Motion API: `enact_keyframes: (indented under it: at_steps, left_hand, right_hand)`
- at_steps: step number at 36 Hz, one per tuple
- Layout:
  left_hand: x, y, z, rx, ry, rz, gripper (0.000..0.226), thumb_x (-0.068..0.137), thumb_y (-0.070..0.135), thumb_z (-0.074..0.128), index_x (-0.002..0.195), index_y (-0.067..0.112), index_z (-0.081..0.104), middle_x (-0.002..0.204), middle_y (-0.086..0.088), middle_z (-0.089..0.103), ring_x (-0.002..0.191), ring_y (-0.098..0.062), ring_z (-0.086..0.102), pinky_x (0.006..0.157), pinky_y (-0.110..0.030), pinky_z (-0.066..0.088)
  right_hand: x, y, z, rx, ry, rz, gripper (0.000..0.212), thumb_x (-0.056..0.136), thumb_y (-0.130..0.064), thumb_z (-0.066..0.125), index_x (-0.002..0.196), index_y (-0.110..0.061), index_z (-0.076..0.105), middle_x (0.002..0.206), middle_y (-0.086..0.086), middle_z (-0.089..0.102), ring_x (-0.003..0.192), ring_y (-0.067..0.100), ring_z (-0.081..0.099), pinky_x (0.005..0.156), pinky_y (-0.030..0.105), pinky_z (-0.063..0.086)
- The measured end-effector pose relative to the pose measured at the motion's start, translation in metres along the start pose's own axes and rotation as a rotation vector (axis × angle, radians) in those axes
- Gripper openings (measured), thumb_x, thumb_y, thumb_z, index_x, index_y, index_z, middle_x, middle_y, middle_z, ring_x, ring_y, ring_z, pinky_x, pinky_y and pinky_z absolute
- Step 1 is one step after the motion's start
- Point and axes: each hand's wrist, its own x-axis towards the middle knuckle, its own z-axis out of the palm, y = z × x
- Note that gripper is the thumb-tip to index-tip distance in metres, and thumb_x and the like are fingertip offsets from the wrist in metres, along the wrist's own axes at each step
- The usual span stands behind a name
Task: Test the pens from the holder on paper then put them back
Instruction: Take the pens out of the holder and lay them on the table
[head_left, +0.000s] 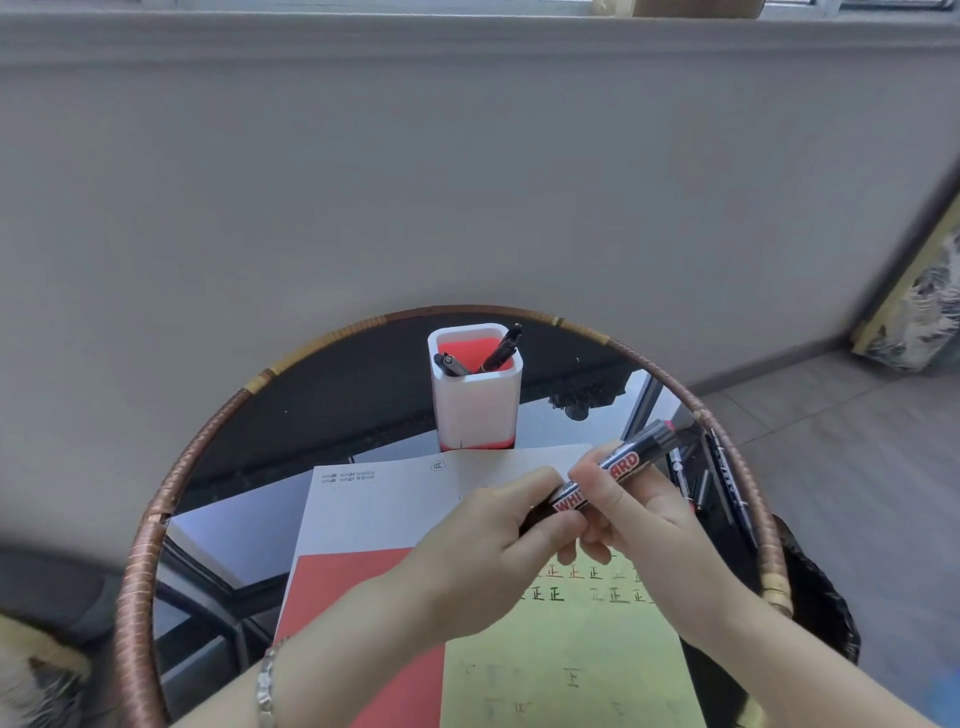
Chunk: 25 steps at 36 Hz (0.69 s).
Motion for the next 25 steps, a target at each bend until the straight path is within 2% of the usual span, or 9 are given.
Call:
enact_keyframes:
  at_steps: [3, 6, 9, 12, 15, 17, 20, 22, 25]
  left_hand:
    - [-0.002, 0.0, -0.002, -0.053, -0.037, -0.026, 0.013, 0.095, 0.028, 0.047, 0.088, 0.024, 0.056, 0.071, 0.017, 0.059, 0.056, -0.008, 0.043, 0.056, -0.026, 0.04]
    - [-0.004, 0.002, -0.003, -0.03, -0.047, -0.022, 0.011, 0.095, 0.032, 0.044, 0.091, 0.028, 0.054, 0.071, 0.018, 0.059, 0.058, -0.008, 0.043, 0.06, -0.027, 0.04]
    - [-0.005, -0.003, -0.005, 0.046, 0.016, -0.083, 0.013, 0.092, 0.046, 0.038, 0.098, 0.036, 0.044, 0.069, 0.008, 0.047, 0.058, -0.009, 0.038, 0.06, -0.029, 0.037]
    - [-0.006, -0.012, -0.011, 0.023, 0.109, -0.178, 0.01, 0.095, 0.035, 0.034, 0.1, 0.044, 0.036, 0.078, -0.003, 0.043, 0.059, -0.01, 0.037, 0.059, -0.029, 0.035]
    - [-0.01, -0.023, -0.013, 0.081, 0.133, -0.193, 0.031, 0.094, 0.013, 0.028, 0.104, 0.043, 0.031, 0.086, -0.004, 0.046, 0.061, -0.009, 0.036, 0.06, -0.022, 0.035]
    - [-0.014, -0.029, -0.012, 0.192, 0.106, -0.208, 0.036, 0.095, 0.009, 0.025, 0.117, 0.038, 0.026, 0.1, 0.004, 0.046, 0.065, -0.004, 0.038, 0.059, -0.011, 0.035]
    - [-0.017, -0.034, -0.007, 0.311, 0.103, -0.213, 0.043, 0.098, 0.012, 0.028, 0.134, 0.032, 0.018, 0.118, 0.012, 0.043, 0.092, 0.004, 0.042, 0.072, -0.007, 0.033]
    - [-0.016, -0.035, -0.004, 0.296, 0.14, -0.217, 0.045, 0.098, 0.017, 0.035, 0.135, 0.035, 0.016, 0.124, 0.01, 0.046, 0.106, -0.002, 0.044, 0.082, -0.012, 0.031]
    - [-0.017, -0.035, -0.002, 0.262, 0.2, -0.2, 0.037, 0.096, 0.023, 0.044, 0.124, 0.037, 0.026, 0.118, 0.016, 0.051, 0.092, 0.003, 0.049, 0.077, -0.011, 0.035]
  right_hand:
    - [-0.002, 0.003, -0.004, -0.036, -0.037, -0.003, 0.029, 0.077, -0.052, 0.057, 0.068, -0.024, 0.057, 0.057, 0.003, 0.055, 0.053, 0.02, 0.054, 0.051, 0.018, 0.042]
    - [-0.001, -0.001, -0.005, -0.018, -0.049, 0.033, 0.025, 0.082, -0.044, 0.057, 0.068, -0.023, 0.057, 0.055, 0.0, 0.053, 0.051, 0.015, 0.053, 0.052, 0.018, 0.043]
    - [0.008, -0.011, -0.011, 0.018, 0.044, 0.097, 0.026, 0.085, -0.034, 0.057, 0.07, -0.014, 0.051, 0.054, -0.006, 0.05, 0.054, 0.012, 0.048, 0.052, 0.02, 0.043]
    - [0.026, -0.023, -0.032, 0.005, 0.174, 0.206, 0.027, 0.073, -0.039, 0.055, 0.079, -0.013, 0.053, 0.068, -0.003, 0.056, 0.064, 0.012, 0.055, 0.055, 0.022, 0.047]
    - [0.044, -0.029, -0.053, -0.255, 0.158, 0.308, 0.022, 0.088, -0.031, 0.055, 0.09, -0.009, 0.056, 0.077, 0.006, 0.063, 0.057, 0.008, 0.06, 0.051, 0.019, 0.051]
    - [0.054, -0.024, -0.062, -0.58, 0.143, 0.36, 0.025, 0.089, -0.034, 0.055, 0.09, -0.01, 0.055, 0.063, 0.002, 0.06, 0.046, 0.007, 0.054, 0.049, 0.021, 0.046]
    - [0.067, -0.007, -0.064, -0.862, 0.109, 0.397, 0.034, 0.086, -0.041, 0.056, 0.085, -0.008, 0.048, 0.047, -0.004, 0.047, 0.037, 0.01, 0.039, 0.044, 0.022, 0.032]
    - [0.073, 0.006, -0.059, -0.99, 0.102, 0.443, 0.041, 0.087, -0.043, 0.055, 0.109, -0.011, 0.047, 0.05, -0.004, 0.046, 0.041, 0.011, 0.039, 0.041, 0.022, 0.028]
    - [0.076, 0.02, -0.055, -1.2, 0.074, 0.43, 0.056, 0.09, -0.039, 0.05, 0.134, -0.013, 0.029, 0.057, 0.0, 0.046, 0.045, 0.012, 0.04, 0.041, 0.024, 0.025]
